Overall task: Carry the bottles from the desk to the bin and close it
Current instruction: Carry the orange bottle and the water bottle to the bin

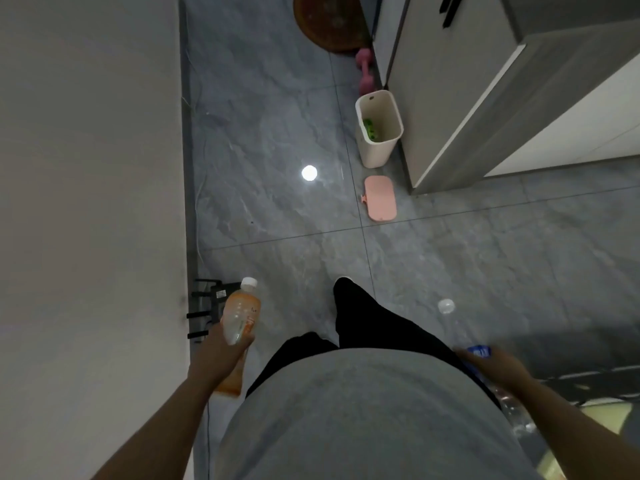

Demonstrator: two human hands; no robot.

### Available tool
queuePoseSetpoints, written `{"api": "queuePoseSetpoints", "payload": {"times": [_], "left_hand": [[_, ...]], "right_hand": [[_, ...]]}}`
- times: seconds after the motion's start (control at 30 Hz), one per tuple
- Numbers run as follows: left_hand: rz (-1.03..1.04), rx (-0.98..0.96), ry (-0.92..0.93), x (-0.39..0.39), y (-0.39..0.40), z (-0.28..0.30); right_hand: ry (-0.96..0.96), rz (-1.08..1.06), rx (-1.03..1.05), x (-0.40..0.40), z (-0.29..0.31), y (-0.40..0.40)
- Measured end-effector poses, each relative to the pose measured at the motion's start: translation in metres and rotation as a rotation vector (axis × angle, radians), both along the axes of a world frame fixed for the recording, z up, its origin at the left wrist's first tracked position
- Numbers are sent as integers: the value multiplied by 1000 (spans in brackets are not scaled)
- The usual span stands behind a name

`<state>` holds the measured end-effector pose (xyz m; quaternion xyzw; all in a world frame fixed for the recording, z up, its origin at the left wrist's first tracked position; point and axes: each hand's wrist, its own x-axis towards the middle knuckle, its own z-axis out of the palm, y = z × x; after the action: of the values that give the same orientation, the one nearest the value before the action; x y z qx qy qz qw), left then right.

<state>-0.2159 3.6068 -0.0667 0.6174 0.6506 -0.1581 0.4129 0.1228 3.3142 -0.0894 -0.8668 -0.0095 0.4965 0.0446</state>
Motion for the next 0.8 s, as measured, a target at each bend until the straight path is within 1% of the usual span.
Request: {"api": "queuePoseSetpoints", "payload": {"times": [0.1, 0.23, 0.37, 0.5, 0.6, 0.8], "left_hand": [[43, -3, 41, 14, 17, -2], [95, -48, 44, 26, 36, -3], [145, -66, 61, 35, 69, -4], [173, -95, 113, 46, 125, -11], [143, -108, 116, 61, 180, -13], [-22, -62, 58, 118, 292, -7]], "right_hand": [[9, 17, 82, 39, 3, 58], [-15, 70, 128, 87, 13, 136], [-21, 90, 138, 111, 17, 200], [-3, 87, 110, 121, 10, 242], [4, 53, 69, 122, 4, 262], [36, -101, -16, 119, 4, 291]]}}
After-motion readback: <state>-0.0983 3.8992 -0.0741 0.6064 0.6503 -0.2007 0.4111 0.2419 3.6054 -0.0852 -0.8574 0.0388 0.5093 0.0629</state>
